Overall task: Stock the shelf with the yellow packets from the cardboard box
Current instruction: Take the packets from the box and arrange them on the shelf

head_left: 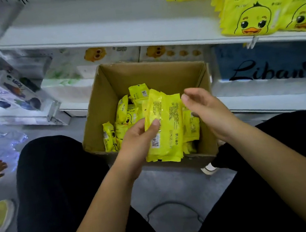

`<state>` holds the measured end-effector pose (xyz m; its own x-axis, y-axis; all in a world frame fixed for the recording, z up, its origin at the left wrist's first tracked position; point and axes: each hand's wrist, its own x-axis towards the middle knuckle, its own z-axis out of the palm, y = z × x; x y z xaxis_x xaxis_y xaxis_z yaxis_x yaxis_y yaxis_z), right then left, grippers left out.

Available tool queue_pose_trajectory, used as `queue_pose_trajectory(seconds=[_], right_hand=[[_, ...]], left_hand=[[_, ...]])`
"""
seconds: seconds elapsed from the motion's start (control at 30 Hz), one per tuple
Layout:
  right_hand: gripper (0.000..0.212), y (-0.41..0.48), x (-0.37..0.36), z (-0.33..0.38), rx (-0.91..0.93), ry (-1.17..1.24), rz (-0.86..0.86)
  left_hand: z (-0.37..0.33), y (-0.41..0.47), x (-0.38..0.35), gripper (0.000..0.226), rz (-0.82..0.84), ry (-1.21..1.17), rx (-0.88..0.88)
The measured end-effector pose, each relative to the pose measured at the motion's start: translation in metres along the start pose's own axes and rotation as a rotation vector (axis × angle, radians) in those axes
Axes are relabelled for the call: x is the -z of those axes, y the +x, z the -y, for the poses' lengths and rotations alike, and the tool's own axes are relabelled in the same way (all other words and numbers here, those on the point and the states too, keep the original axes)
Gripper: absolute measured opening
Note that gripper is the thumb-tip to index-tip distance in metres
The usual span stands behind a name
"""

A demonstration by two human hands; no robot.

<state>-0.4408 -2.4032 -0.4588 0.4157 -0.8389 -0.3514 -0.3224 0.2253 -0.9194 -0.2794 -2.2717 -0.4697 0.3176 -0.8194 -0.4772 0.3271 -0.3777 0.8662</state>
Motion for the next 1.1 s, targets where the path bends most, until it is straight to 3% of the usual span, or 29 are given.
queue_pose_trajectory(seconds=[0.07, 0.13, 0.23, 0.43, 0.63, 0.77, 0.93, 1.1], right_hand=[[0.033, -0.001, 0.009, 0.005, 0.050, 0.020, 0.053], [0.033, -0.003, 0.012, 0.007, 0.052, 0.018, 0.107], [0.027, -0.005, 0.011, 0.005, 0.097, 0.079, 0.083], [0.011, 0.004, 0.019, 0.010, 0.061, 0.392, -0.078], [0.011, 0.009, 0.016, 0.003, 0.011, 0.336, -0.153], [0.014, 0.010, 0.016, 0.006, -0.006, 0.364, -0.175], [0.006, 0.011, 0.014, 0.007, -0.050, 0.434, -0.248], [0.006, 0.014, 0.011, 0.012, -0.112, 0.549, -0.232]], left_hand=[[-0.009, -0.004, 0.001, 0.036, 0.070, 0.134, -0.025], [-0.017, -0.009, -0.003, 0.029, 0.125, 0.230, -0.046], [-0.024, -0.013, -0.010, 0.022, 0.143, 0.286, -0.074], [-0.016, -0.014, 0.000, 0.051, -0.044, 0.151, -0.052], [-0.007, -0.012, -0.003, 0.051, -0.208, 0.184, -0.162], [-0.008, -0.008, 0.002, 0.080, -0.251, 0.311, -0.290], [-0.021, -0.004, 0.006, 0.055, -0.329, 0.554, -0.417], [-0.027, -0.001, 0.007, 0.055, -0.347, 0.441, -0.383]])
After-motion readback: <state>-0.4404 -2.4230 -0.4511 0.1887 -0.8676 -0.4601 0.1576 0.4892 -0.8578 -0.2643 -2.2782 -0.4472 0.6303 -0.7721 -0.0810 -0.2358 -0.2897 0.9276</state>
